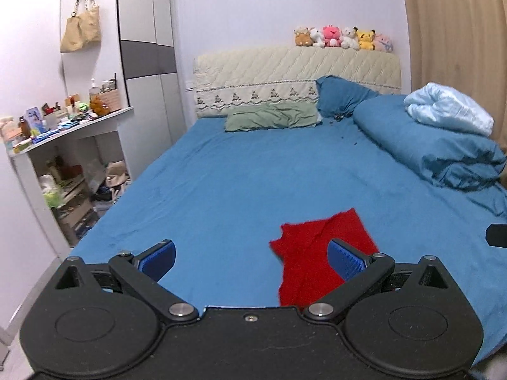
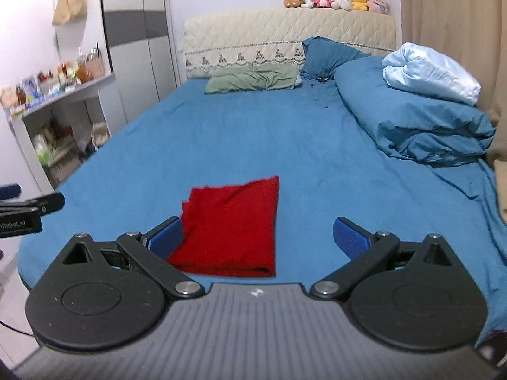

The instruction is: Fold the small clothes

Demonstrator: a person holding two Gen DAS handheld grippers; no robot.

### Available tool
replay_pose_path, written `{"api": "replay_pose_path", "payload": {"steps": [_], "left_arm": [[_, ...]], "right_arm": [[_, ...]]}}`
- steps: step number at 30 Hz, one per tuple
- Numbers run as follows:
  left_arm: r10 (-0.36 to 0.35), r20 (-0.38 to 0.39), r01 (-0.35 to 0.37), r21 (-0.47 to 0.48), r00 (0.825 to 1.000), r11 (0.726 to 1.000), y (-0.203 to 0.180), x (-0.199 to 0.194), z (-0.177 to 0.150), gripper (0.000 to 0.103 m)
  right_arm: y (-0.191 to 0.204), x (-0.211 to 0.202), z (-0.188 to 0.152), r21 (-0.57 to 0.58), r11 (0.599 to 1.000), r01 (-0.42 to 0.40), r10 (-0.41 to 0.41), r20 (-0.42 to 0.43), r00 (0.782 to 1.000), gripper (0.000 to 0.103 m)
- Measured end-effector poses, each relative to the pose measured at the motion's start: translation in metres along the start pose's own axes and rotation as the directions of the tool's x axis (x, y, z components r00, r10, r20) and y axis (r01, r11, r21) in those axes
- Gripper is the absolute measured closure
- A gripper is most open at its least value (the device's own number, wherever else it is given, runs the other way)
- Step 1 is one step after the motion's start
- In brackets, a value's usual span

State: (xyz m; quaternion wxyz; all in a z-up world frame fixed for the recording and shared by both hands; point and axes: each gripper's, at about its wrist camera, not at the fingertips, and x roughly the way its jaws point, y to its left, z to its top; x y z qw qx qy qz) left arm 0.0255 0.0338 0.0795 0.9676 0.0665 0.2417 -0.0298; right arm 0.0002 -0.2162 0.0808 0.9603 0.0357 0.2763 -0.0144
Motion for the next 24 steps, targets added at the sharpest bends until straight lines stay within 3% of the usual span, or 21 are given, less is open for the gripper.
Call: {"api": "replay_pose_path", "payload": {"steps": [10, 24], "left_arm": [[0.003, -0.062, -0.005, -0.022, 0.998, 1.000, 0.005, -0.011, -0.035, 0.000], [0.003, -0.086, -0.002, 0.005, 0.996, 1.000, -0.006, -0.009, -0.040, 0.000]], "right_arm": [[0.022, -0.001, -0.046, -0.031, 0.997, 0.068, -0.071, -0.092, 0.993, 0.000], [0.020, 0.002, -0.058, -0.016, 0.995, 0.095, -0.097, -0.115, 0.989, 0.000]]}}
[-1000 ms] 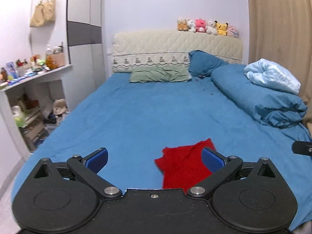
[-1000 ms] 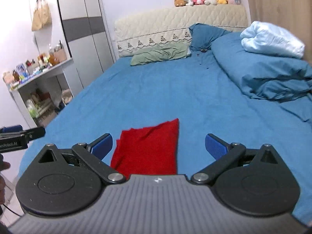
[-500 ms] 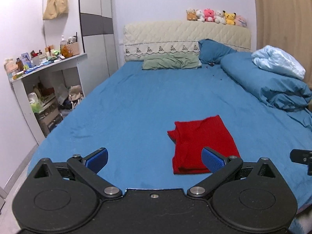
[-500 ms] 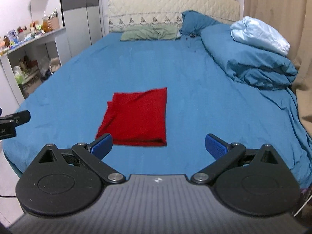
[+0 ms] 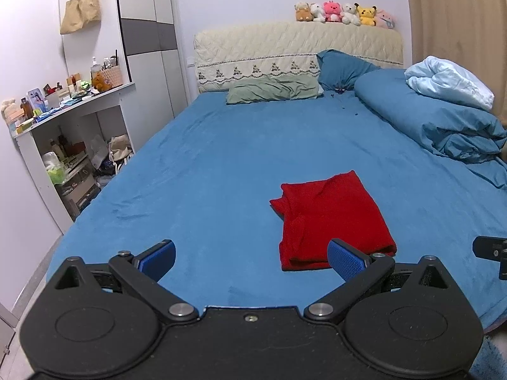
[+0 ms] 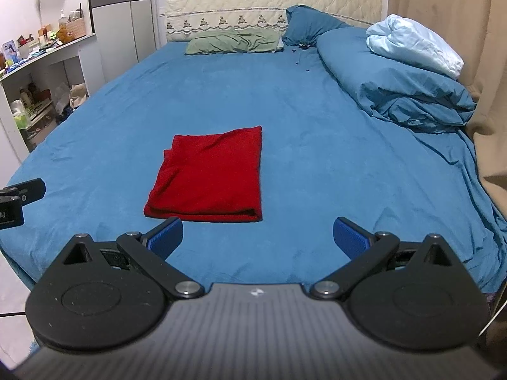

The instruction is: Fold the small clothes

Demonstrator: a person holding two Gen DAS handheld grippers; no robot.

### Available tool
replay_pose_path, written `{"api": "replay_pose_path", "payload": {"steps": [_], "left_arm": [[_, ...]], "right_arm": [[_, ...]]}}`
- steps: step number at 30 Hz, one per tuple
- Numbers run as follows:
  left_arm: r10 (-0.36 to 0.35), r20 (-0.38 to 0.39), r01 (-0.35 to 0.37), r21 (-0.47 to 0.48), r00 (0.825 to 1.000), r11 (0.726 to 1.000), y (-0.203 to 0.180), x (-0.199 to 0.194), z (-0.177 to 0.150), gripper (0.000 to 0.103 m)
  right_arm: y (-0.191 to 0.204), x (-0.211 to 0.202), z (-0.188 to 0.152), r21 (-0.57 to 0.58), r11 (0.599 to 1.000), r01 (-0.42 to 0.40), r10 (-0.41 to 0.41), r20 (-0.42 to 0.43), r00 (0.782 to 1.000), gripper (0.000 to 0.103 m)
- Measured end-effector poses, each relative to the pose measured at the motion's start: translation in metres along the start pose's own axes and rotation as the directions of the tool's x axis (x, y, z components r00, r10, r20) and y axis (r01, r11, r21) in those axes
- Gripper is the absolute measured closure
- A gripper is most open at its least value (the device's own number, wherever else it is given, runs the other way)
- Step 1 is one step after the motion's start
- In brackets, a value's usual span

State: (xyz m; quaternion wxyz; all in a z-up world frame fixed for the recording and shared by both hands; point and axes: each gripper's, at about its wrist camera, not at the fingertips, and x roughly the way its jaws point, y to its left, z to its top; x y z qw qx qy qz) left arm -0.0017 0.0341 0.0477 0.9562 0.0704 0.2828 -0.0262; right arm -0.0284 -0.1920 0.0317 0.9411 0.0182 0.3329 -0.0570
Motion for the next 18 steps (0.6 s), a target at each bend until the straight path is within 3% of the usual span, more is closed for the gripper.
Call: {"api": "replay_pose_path", "payload": {"steps": [18], "left_arm": [[0.002, -0.008, -0.002, -0.002, 1.000, 1.000, 0.0009, -0.0010, -0.0029, 0.000]], "right_arm": [[-0.0008, -0.0019, 0.0005, 0.005, 1.000, -0.004, 0.004, 0.009, 1.000, 0.000]]}}
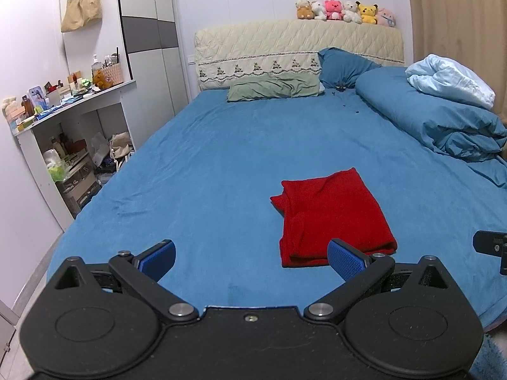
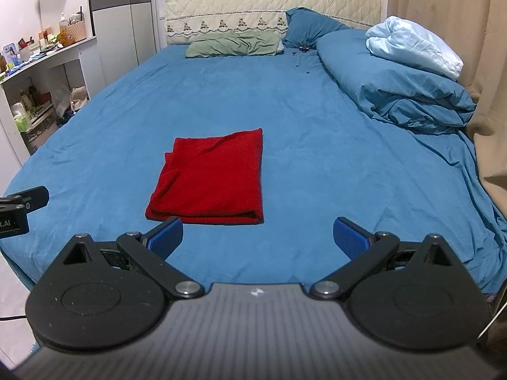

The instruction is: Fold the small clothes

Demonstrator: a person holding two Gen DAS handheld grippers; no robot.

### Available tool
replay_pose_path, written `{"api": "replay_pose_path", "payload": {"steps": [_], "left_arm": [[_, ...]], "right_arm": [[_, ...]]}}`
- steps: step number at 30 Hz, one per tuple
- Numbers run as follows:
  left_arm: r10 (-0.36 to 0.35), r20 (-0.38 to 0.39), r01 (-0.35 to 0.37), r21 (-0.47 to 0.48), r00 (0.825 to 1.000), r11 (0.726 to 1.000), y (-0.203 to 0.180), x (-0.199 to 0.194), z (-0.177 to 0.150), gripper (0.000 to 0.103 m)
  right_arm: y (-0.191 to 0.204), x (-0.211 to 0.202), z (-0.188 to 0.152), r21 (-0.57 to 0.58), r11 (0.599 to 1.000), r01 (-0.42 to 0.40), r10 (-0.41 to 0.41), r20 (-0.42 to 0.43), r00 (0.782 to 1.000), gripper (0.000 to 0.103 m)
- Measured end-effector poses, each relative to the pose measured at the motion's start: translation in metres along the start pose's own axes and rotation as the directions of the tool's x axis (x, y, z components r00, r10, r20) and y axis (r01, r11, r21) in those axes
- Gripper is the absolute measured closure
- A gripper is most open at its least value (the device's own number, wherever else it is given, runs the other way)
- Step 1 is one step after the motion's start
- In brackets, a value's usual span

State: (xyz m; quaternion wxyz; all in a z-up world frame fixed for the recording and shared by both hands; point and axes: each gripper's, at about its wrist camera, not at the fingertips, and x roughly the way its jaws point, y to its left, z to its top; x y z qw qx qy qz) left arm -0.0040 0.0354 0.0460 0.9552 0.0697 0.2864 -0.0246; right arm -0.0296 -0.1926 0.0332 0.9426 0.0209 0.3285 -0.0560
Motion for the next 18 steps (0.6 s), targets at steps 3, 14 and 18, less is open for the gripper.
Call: {"api": "replay_pose_path", "payload": {"steps": [3, 14, 18], "left_arm": [[0.000, -0.001, 0.000, 0.000, 1.000, 1.000, 0.0000, 0.0000, 0.0000, 0.000], [0.001, 0.001, -0.001, 0.000, 1.000, 1.000, -0.0010, -0.0003, 0.0000, 0.000], [0.001, 0.003, -0.001, 0.000, 1.000, 1.000, -0.0011, -0.0010, -0.0002, 0.000]], "right_arm": [[0.0000, 0.0000, 0.0000, -0.001, 1.000, -0.001, 0.001, 0.000, 1.000, 0.000], [0.0020, -0.0010, -0.0002, -0.004, 1.000, 0.000, 0.000, -0.002, 1.000, 0.000], [0.0049, -0.0021, 0.0002, -0.007, 1.000, 0.000, 0.000, -0.004, 1.000, 0.000]]}}
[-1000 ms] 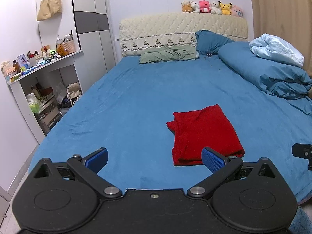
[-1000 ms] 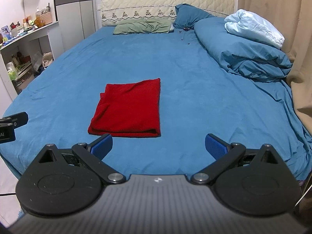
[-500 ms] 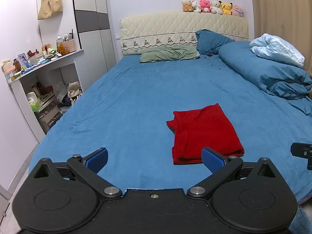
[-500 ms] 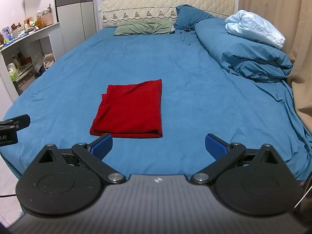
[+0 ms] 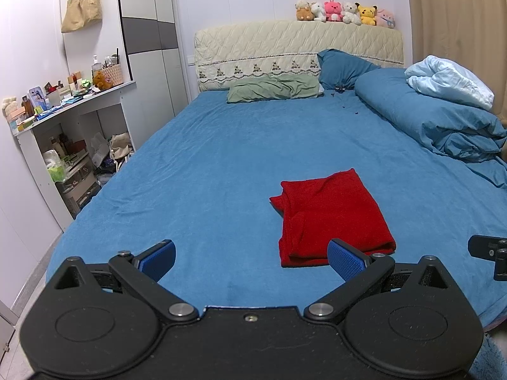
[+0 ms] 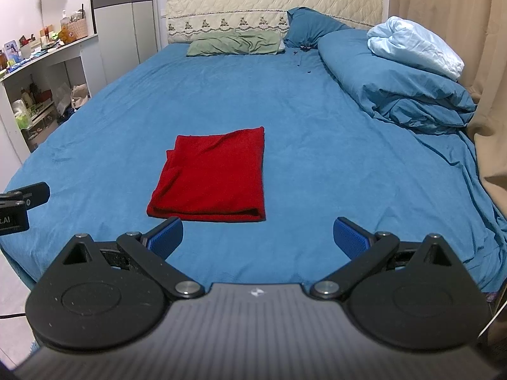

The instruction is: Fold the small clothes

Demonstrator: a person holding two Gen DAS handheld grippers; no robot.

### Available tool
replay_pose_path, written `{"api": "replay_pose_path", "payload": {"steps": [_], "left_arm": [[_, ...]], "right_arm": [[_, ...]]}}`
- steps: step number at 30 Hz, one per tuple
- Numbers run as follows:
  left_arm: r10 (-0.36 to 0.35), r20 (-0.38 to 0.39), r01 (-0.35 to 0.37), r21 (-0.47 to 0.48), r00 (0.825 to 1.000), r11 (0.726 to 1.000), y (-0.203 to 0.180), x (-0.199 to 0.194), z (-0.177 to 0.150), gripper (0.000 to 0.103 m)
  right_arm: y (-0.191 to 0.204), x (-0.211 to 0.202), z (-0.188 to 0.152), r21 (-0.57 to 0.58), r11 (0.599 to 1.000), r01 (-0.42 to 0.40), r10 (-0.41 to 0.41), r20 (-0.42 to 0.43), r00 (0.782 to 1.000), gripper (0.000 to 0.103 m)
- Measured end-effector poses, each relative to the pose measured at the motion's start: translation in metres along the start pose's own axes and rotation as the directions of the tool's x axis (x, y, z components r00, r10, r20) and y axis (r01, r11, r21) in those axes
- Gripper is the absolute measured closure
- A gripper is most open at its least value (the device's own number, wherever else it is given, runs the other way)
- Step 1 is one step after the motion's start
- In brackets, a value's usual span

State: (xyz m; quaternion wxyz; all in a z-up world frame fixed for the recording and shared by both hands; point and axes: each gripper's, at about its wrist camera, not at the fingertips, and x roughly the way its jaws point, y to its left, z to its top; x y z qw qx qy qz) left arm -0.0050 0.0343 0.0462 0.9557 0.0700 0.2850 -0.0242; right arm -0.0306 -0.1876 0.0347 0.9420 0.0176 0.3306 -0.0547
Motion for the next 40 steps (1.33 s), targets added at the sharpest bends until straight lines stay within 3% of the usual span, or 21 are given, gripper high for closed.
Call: {"api": "replay_pose_path", "payload": {"steps": [40], "left_arm": [[-0.047, 0.017, 0.048, -0.007, 0.999, 0.999, 0.0021, -0.0035, -0.0019, 0.000]], "right_arm": [[0.0097, 0.0009, -0.0024, 0.001, 1.000, -0.001, 0.001, -0.001, 1.000, 0.000]]}}
